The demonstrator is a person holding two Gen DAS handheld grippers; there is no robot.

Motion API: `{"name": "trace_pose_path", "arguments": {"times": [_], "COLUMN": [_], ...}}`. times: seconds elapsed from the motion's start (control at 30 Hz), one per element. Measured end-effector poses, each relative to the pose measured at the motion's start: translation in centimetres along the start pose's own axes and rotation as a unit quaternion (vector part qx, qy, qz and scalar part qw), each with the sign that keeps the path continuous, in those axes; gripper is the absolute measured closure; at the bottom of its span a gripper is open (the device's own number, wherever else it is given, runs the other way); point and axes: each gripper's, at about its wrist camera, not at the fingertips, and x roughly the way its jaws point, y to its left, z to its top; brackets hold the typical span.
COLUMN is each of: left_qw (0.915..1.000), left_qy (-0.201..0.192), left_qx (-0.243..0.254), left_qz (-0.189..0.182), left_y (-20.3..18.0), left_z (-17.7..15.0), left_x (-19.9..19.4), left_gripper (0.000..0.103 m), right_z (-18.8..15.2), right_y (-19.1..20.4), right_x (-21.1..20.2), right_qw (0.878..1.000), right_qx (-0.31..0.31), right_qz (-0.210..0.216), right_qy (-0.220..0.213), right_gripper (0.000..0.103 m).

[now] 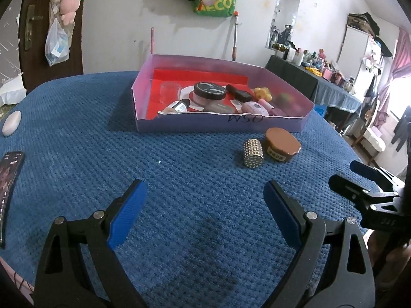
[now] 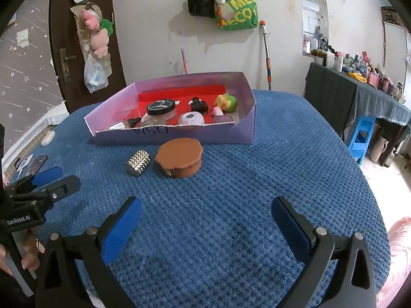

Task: Organize rigid objects
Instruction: 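Open both tools and withdraw them from the pink box, then grasp the silver studded roller with the right tool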

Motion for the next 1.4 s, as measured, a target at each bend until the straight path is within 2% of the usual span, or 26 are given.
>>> {"name": "trace_pose_path", "arguments": {"times": [0.37, 0.57, 0.73, 0.83, 1.1, 1.23, 1.3, 1.37, 1.4], "left_qw": [0.9999, 0.9994, 0.9991, 0.9991, 0.9993, 0.9991, 0.9989, 0.9987, 0.9987], "left_qy": [-0.003, -0.005, -0.001, -0.001, -0.003, -0.003, -0.003, -0.003, -0.003], "left_qx": [-0.013, -0.032, -0.042, -0.042, -0.036, -0.041, -0.046, -0.050, -0.051], "left_qz": [0.004, 0.010, 0.006, 0.008, 0.010, 0.013, 0.013, 0.010, 0.009], "left_y": [1.5, 4.0, 6.3, 7.5, 9.7, 10.5, 10.9, 11.0, 11.0], "left_z": [0.1, 0.1, 0.2, 0.3, 0.7, 0.7, 0.8, 0.9, 1.0], "left_x": [-0.5, -0.6, -0.6, -0.8, -1.8, -2.0, -2.0, -1.9, -1.8], "left_gripper": [0.010, 0.010, 0.010, 0.010, 0.010, 0.010, 0.010, 0.010, 0.010], "right_z": [1.0, 1.7, 3.2, 4.2, 5.0, 5.2, 5.4, 5.4, 5.4], "right_y": [1.8, 4.1, 6.7, 8.1, 8.9, 9.3, 9.4, 9.6, 9.7], "right_x": [1.5, 2.8, 4.8, 6.5, 10.5, 11.0, 11.1, 11.3, 11.3], "right_qw": [1.000, 0.996, 0.992, 0.992, 0.987, 0.989, 0.989, 0.990, 0.990], "right_qx": [-0.003, 0.005, 0.018, 0.030, 0.072, 0.072, 0.070, 0.060, 0.055], "right_qz": [0.024, 0.085, 0.110, 0.100, 0.091, 0.078, 0.074, 0.068, 0.066], "right_qy": [0.013, 0.032, 0.053, 0.065, 0.111, 0.108, 0.107, 0.108, 0.108], "right_gripper": [0.000, 0.000, 0.002, 0.009, 0.017, 0.023, 0.031, 0.050, 0.053]}}
